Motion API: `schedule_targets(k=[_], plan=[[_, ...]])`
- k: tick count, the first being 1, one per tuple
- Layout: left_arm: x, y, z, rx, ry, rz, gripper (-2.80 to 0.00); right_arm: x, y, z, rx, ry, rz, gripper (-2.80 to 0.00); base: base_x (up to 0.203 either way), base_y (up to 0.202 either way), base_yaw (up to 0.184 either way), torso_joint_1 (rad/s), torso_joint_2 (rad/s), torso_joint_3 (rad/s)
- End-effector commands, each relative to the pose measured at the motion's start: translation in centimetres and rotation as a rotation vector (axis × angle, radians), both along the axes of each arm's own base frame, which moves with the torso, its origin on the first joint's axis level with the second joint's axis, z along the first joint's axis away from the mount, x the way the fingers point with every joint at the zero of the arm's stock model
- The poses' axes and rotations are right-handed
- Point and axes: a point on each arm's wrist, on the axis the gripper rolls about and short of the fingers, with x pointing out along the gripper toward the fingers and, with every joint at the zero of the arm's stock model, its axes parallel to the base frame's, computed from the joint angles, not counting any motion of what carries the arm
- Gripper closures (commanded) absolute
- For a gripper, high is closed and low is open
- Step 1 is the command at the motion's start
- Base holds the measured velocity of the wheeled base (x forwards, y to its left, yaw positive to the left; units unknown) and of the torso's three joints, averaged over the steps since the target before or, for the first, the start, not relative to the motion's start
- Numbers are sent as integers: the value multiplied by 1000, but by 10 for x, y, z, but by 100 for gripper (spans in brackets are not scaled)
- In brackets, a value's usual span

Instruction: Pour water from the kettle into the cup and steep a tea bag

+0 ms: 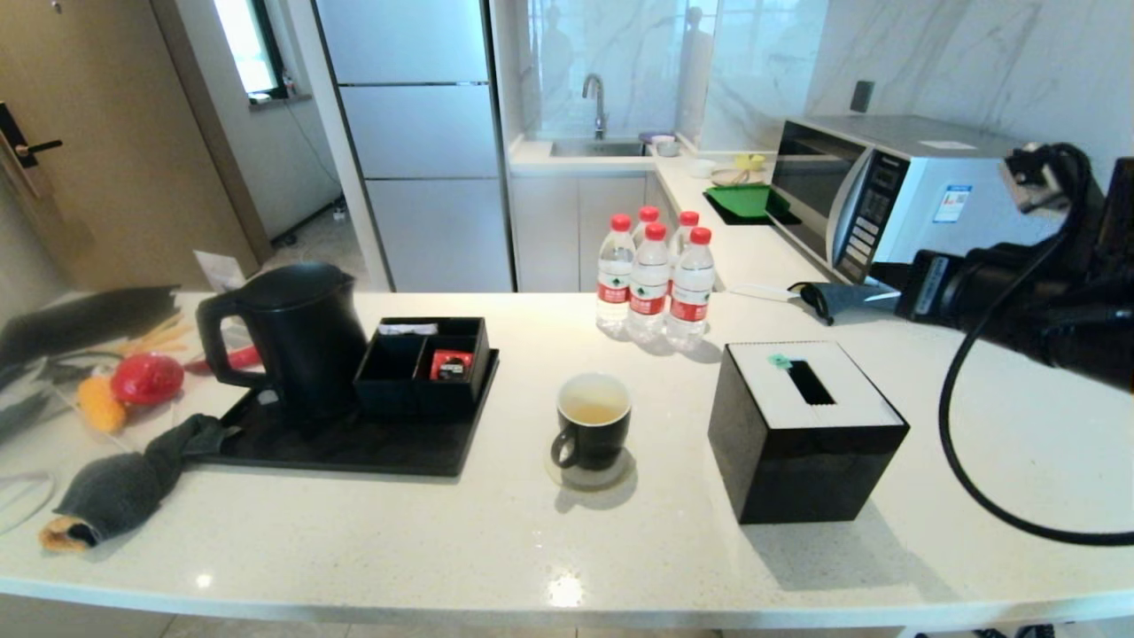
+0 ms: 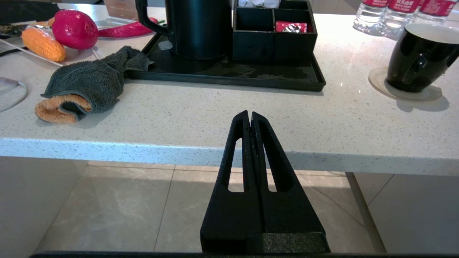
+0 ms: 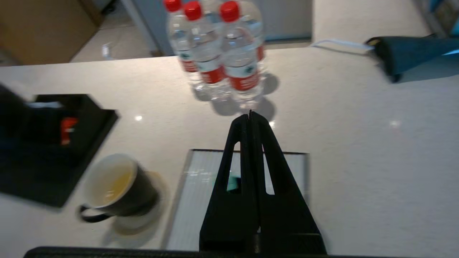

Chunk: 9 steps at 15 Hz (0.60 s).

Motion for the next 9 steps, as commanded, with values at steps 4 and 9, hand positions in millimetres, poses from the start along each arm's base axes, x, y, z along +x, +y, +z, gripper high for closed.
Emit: schedule_targets(k=[4,9], plan=[[0,0,0,1,-1,1,0,-5,46,14,182,205,80,0,0,0,0,0,0,0],[0,0,0,-1,-1,1,0,12,78,10,424,366,-42,0,0,0,0,0,0,0]])
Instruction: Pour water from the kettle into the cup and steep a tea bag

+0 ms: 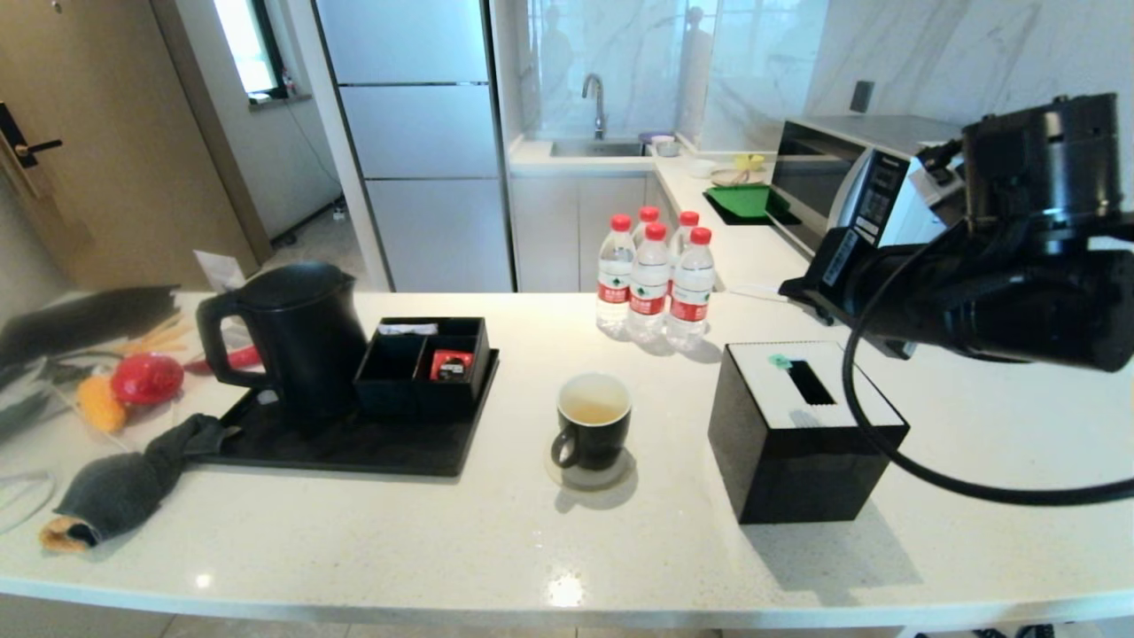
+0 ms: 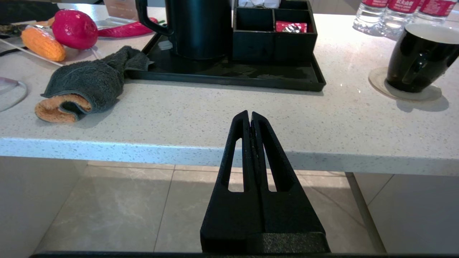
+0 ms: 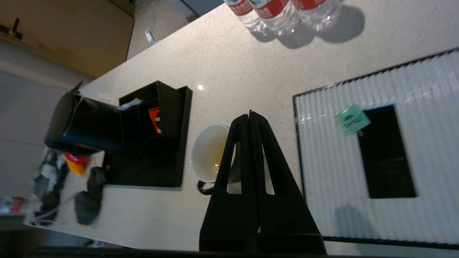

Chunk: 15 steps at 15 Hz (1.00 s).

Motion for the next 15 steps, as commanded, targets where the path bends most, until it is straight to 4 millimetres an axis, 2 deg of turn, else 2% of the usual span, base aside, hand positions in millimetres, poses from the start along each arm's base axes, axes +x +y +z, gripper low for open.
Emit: schedule_targets(k=[1,3,6,11,15], plan=[[0,0,0,-1,-1,1,0,15,16,-3,87,67,-44,0,0,0,0,0,0,0],[0,0,0,0,-1,1,0,19,20,4,181,123,-95,0,0,0,0,0,0,0],[0,0,0,1,0,1,0,20,20,-4,239,261,-171,0,0,0,0,0,0,0],[0,0,0,-1,-1,1,0,28,18,-21,240,353,-238,0,0,0,0,0,0,0],[0,0,0,1,0,1,0,41,6,-31,225,379,-304,0,0,0,0,0,0,0]])
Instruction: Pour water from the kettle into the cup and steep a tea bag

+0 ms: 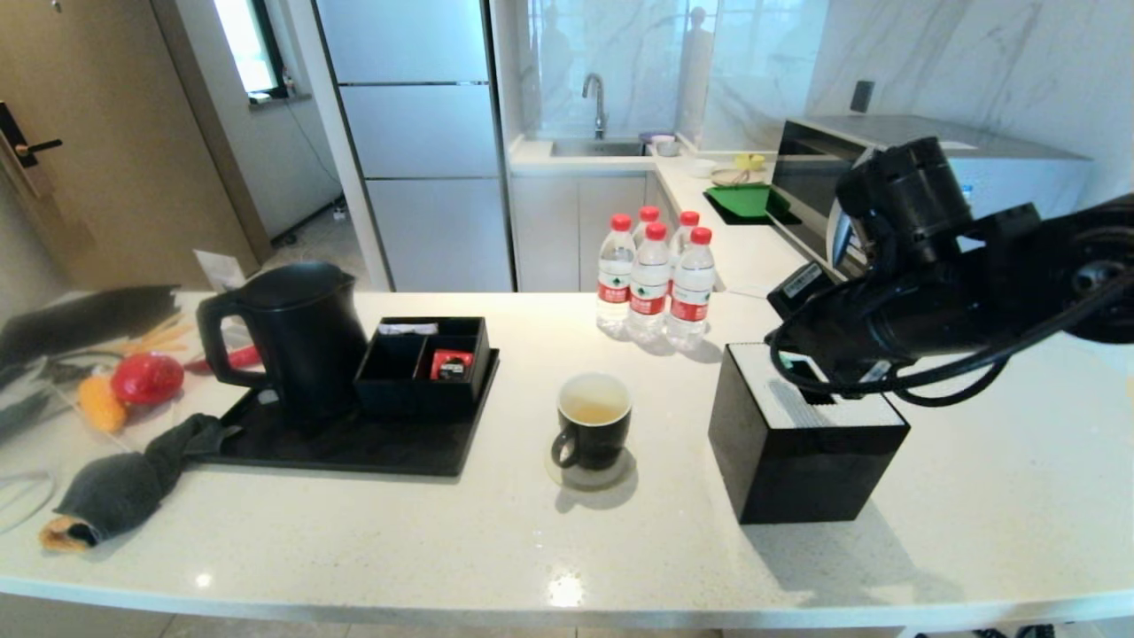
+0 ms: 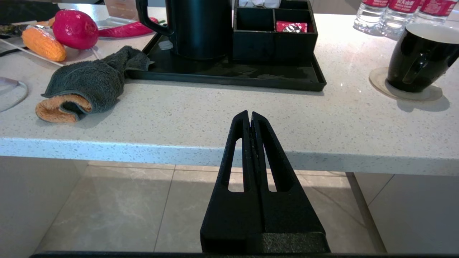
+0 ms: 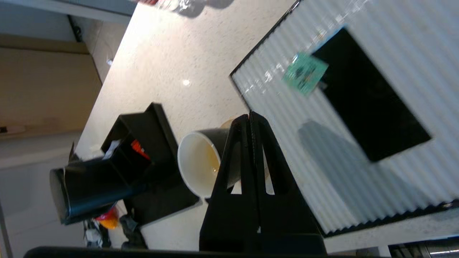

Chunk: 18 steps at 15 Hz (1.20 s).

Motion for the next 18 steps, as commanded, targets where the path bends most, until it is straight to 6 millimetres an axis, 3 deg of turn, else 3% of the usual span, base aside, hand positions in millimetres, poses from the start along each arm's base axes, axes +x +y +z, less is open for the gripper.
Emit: schedule_targets(k=[1,18], plan=[[0,0,0,-1,-1,1,0,9,-6,-8,-8,22,-33,0,0,0,0,0,0,0],[0,0,0,-1,-1,1,0,11,-10,-14,-33,59,-46,0,0,0,0,0,0,0]])
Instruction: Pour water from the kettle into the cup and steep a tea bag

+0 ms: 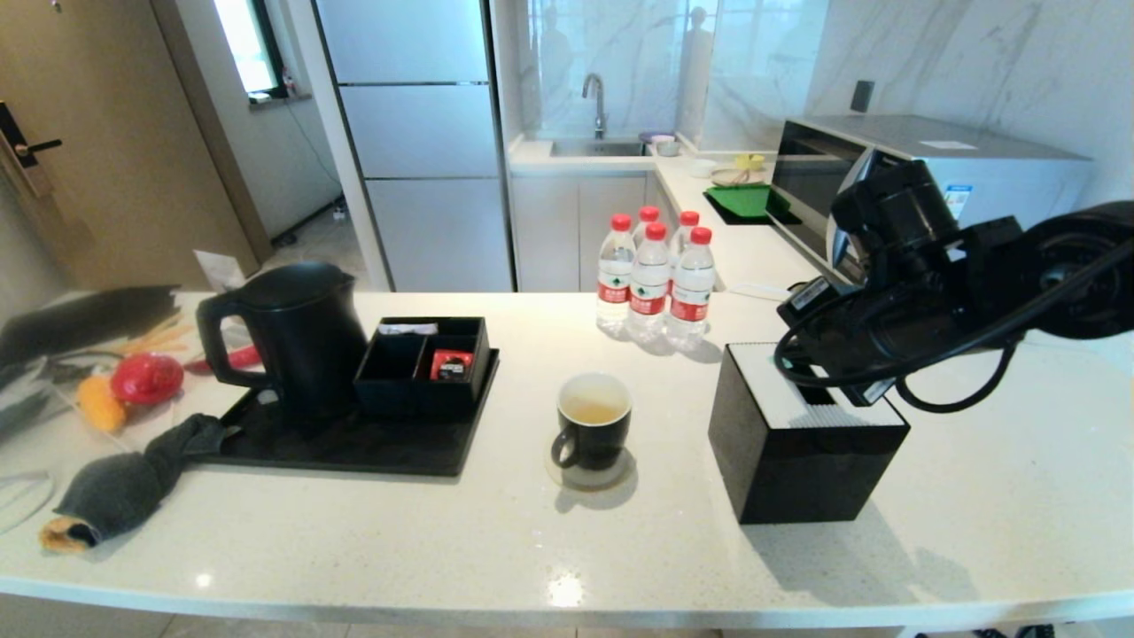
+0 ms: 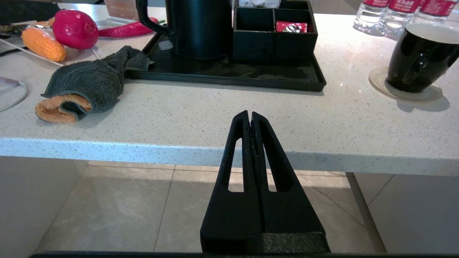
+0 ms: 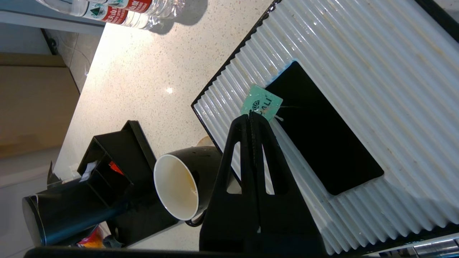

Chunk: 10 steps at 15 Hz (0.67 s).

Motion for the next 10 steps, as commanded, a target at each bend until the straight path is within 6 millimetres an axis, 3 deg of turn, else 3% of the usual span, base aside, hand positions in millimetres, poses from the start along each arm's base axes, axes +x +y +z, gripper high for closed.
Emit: schedule_targets(k=[1,10], plan=[[0,0,0,0,-1,1,0,0,0,0,3,4,-4,0,0,0,0,0,0,0],[0,0,0,-1,0,1,0,4,2,-8,-7,25,-5,0,0,0,0,0,0,0]])
